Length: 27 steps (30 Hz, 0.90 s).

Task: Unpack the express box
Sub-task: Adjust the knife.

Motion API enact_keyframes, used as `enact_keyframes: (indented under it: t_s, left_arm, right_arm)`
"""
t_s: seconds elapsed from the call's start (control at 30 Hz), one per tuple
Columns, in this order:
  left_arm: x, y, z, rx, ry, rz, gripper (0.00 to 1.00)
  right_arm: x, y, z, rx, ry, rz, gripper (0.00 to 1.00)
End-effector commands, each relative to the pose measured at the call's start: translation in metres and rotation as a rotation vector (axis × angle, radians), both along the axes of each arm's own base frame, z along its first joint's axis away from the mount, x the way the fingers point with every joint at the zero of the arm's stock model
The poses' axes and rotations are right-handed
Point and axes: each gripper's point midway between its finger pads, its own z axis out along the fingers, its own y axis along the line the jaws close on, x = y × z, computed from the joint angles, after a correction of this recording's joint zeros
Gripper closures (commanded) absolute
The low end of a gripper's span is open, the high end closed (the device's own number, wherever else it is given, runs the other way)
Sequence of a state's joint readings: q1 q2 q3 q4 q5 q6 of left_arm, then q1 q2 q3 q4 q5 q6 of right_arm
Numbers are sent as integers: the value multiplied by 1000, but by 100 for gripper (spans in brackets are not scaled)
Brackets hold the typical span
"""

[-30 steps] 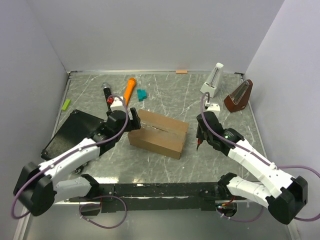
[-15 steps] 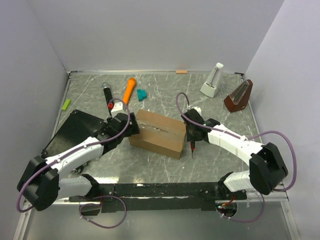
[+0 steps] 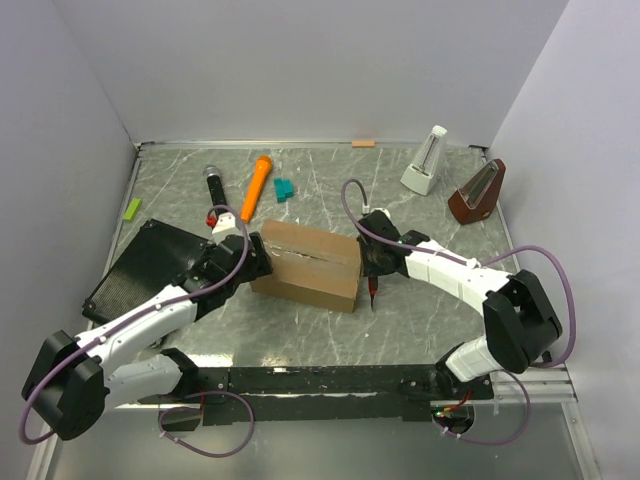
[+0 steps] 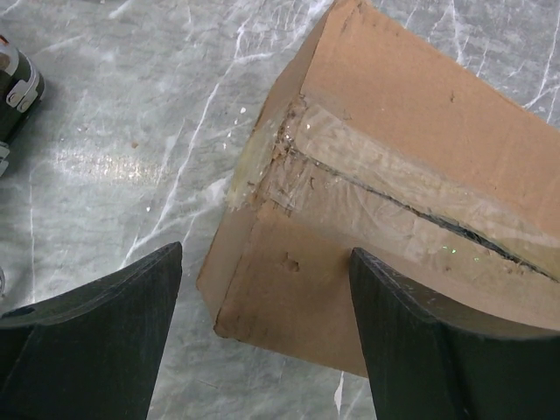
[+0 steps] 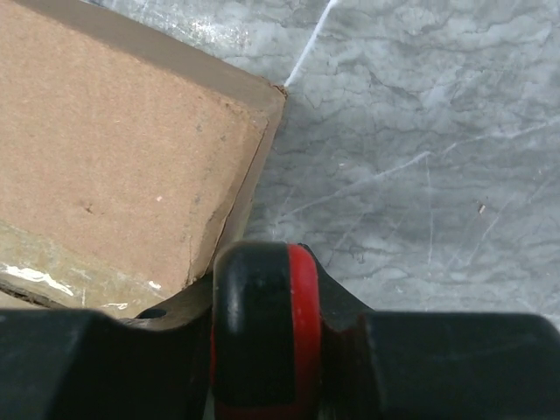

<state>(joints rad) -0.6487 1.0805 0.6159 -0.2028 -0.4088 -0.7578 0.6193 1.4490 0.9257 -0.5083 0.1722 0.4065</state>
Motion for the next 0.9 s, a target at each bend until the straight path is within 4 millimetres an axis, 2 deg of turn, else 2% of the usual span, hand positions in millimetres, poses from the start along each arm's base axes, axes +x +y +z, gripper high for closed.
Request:
enact_keyframes:
  t_s: [0.0, 0.13, 0.27, 0.37, 0.47, 0.5, 0.53, 0.6, 0.73, 0.87]
  left_arm:
    - [-6, 6, 0, 1, 9, 14, 18]
    - [0, 15, 25, 27, -64, 36, 15]
    - [13, 32, 55, 81, -145, 117, 11]
    - [27, 27, 80, 110, -207, 90, 10]
    - [38, -5, 108, 134, -328, -126, 9]
    - [37, -22, 117, 128, -385, -232, 8]
    - [35, -34, 127, 134, -448, -312, 6]
    - [18, -61, 141, 157, -552, -501, 2]
    - [-27, -95, 143, 312, -736, -817, 3]
    - [-49, -110, 133, 426, -804, -915, 3]
  right_arm:
    - [19, 10, 22, 24, -81, 3, 100]
    - [18, -17, 44, -12, -174, -69, 100]
    - [17, -30, 66, 23, -243, -126, 100]
    - [17, -37, 76, 48, -296, -174, 100]
    - [21, -42, 82, 140, -351, -250, 100]
    - [22, -42, 84, 186, -365, -269, 100]
    - [23, -42, 88, 228, -387, -288, 100]
    - [27, -43, 96, 279, -427, -320, 100]
    - [32, -53, 108, 350, -493, -390, 100]
    - [38, -49, 108, 401, -493, -382, 100]
